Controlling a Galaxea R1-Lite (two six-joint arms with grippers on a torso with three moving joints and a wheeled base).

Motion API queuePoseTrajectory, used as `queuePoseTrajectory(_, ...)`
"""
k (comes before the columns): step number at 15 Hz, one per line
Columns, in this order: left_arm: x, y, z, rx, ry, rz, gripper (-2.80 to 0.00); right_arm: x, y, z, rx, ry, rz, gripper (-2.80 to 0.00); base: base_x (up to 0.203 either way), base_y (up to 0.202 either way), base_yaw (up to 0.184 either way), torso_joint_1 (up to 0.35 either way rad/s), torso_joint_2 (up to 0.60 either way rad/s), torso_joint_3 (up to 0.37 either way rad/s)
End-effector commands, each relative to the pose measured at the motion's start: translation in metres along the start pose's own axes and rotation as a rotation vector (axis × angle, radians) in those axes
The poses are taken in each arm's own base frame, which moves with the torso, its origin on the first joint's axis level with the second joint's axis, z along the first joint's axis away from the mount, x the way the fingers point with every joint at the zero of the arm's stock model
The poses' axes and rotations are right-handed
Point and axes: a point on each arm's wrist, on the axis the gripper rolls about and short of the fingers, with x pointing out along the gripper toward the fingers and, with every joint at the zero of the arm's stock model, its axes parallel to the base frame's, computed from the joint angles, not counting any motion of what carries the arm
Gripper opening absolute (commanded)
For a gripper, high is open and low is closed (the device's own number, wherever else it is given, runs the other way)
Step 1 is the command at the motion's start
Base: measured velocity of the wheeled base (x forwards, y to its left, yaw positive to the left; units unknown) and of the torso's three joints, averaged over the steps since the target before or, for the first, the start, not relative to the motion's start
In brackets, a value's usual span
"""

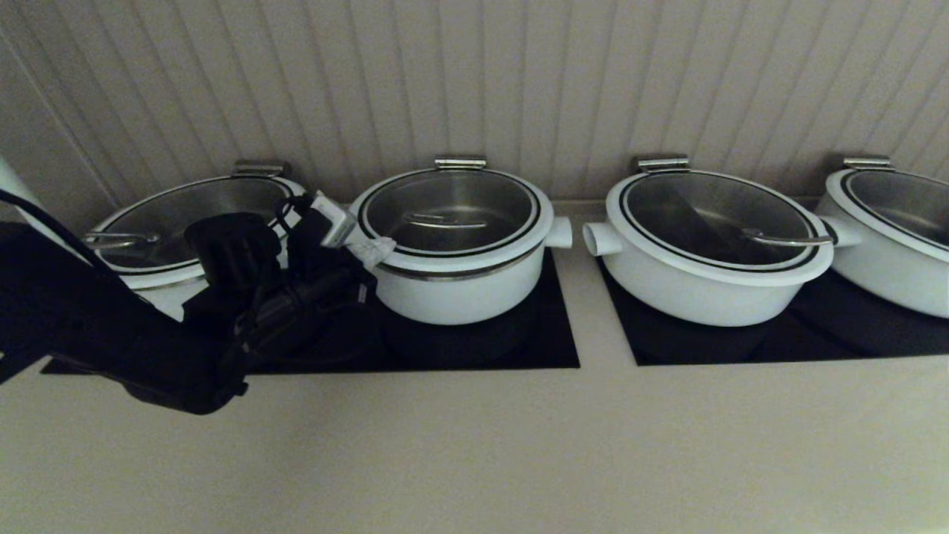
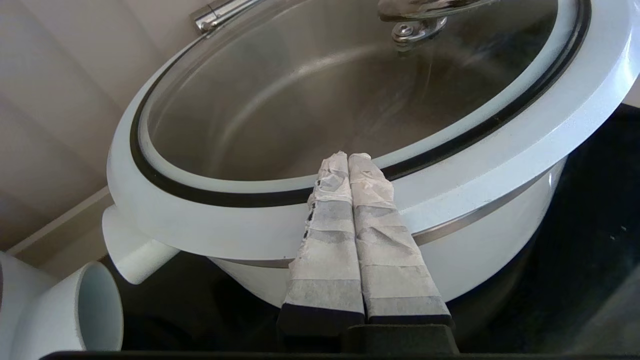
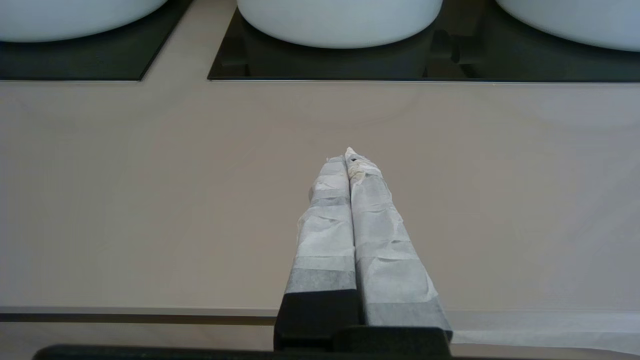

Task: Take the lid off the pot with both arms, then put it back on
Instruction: Close the pot lid

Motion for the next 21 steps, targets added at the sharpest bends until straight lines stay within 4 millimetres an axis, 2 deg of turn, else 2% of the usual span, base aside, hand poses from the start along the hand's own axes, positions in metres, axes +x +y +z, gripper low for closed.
queuePoseTrajectory(1,0.005,-0.005,-0.018,0.000,0.006,-0.002,-2.80,0.000,0.000,0.000,0.000,0.001,-0.001,-2.80,0.000,0.000,0.000,0.000,0.00,0.000)
queuePoseTrajectory(9,0.007,-0.011,-0.039,-0.014,0.040,-0.012,-2.80,0.000,0.000,0.000,0.000,0.001,-0.001,-2.80,0.000,0.000,0.000,0.000,0.00,0.000)
queuePoseTrajectory(11,0.005,-0.009,-0.034,-0.009,0.027,-0.007,-2.80,0.000,0.000,0.000,0.000,0.001,-0.001,-2.80,0.000,0.000,0.000,0.000,0.00,0.000)
queuePoseTrajectory(14,-0.005,-0.006,-0.014,0.005,-0.012,0.008,-2.80,0.000,0.000,0.000,0.000,0.001,-0.001,-2.80,0.000,0.000,0.000,0.000,0.00,0.000)
queuePoseTrajectory(21,-0.062,-0.007,0.026,0.016,-0.028,0.128,-2.80,0.000,0.000,0.000,0.000,0.001,-0.001,-2.80,0.000,0.000,0.000,0.000,0.00,0.000)
